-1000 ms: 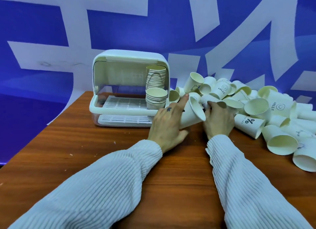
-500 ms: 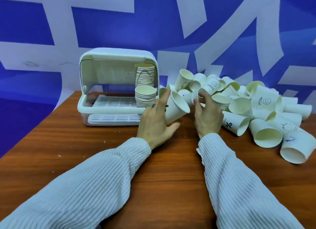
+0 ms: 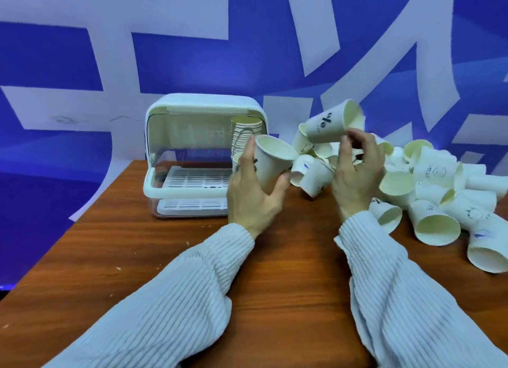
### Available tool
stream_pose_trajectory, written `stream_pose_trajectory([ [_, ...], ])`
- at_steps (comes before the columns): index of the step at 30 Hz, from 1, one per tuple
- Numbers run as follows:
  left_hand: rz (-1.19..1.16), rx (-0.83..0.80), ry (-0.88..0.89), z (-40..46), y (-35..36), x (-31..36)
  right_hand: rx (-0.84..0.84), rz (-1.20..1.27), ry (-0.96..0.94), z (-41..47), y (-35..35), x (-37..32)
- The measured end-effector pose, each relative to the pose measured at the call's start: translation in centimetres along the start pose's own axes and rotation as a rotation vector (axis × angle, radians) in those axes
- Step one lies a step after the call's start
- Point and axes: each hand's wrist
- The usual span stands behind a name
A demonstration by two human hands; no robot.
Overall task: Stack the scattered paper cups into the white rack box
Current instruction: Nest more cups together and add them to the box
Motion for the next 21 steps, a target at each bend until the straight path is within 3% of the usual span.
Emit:
stream_pose_trajectory([
  [6, -0.11, 0.361, -0.222, 4.9, -2.4, -2.1, -0.413, 0.053, -0.081, -2.2, 5.6, -3.7],
  [11, -0.143, 0.395, -0.265, 5.7, -2.7, -3.0, -0.852, -0.065, -0.12, -2.5, 8.4, -3.7],
  [14, -0.165, 0.374, -0.282, 5.9, -2.6, -3.3, -1.059, -0.197, -0.282, -3.7, 8.3, -3.5],
  [17, -0.211, 0.326, -0.307, 6.2, -2.7, -3.3, -1.02, -0.195, -0.301, -5.8, 7.3, -3.3],
  [21, -0.252, 0.228, -0.286, 6.6, -3.0, -2.4, -0.583, -0.015, -0.126, -8.6, 5.1, -2.0],
])
Point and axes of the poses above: each hand's wrist, its own z-axis towards the middle knuckle, its own y-axis out of the palm, x = y × z, and after that the axes turned 10 degrees about x, right-handed
